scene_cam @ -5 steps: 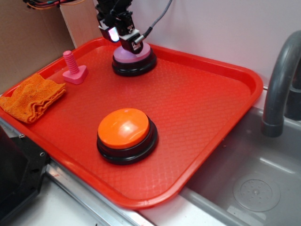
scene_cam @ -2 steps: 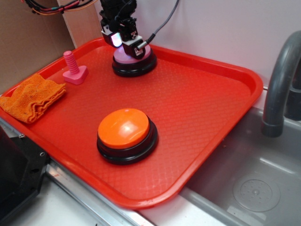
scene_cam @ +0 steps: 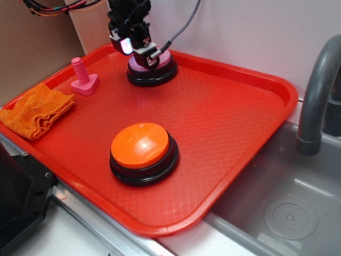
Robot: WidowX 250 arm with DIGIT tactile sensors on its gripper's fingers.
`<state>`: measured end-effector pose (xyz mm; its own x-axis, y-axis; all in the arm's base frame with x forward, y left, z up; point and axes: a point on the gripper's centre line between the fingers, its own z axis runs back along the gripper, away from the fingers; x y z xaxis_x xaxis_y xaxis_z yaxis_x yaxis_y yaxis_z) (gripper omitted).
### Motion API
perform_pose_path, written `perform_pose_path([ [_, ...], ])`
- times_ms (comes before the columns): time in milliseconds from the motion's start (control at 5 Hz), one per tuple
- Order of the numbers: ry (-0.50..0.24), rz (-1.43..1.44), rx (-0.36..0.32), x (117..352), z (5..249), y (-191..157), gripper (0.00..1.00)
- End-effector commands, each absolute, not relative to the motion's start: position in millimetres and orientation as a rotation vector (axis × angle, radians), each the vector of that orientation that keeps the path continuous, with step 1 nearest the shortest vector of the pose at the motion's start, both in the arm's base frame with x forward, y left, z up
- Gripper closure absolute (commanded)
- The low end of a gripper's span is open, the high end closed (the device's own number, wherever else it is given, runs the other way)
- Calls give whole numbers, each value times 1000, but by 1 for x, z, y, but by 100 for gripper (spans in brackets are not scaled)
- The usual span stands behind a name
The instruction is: Push the pink button.
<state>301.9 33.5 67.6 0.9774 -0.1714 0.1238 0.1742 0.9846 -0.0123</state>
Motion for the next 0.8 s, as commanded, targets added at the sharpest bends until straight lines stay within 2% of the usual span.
perform_pose_path([
  [0, -200, -174, -17, 309, 97, 36, 0],
  [600, -222, -173, 5, 296, 119, 35, 0],
])
